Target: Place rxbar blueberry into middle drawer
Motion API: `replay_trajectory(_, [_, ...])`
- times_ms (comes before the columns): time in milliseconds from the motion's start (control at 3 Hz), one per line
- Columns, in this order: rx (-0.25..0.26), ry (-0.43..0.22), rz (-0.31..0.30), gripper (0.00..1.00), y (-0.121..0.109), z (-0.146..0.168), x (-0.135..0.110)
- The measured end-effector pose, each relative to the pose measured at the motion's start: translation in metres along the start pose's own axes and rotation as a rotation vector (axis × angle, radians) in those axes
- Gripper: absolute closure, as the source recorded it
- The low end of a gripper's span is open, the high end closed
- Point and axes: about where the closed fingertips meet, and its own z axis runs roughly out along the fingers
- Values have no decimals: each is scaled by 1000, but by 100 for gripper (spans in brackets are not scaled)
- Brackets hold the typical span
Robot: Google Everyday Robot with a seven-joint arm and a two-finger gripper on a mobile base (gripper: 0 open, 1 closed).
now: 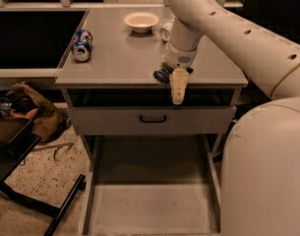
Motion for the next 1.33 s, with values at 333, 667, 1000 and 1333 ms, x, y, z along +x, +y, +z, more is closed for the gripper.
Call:
replay_trajectory(333, [-5,9,0,0,-4,-1,-2])
replay_trajectory(667, [12,32,-11,0,-6,-12,-8])
replay_trajectory(1000, [12,32,-11,0,-6,-12,-8])
replay_trajectory(1333, [12,32,-11,19,-6,-12,-8])
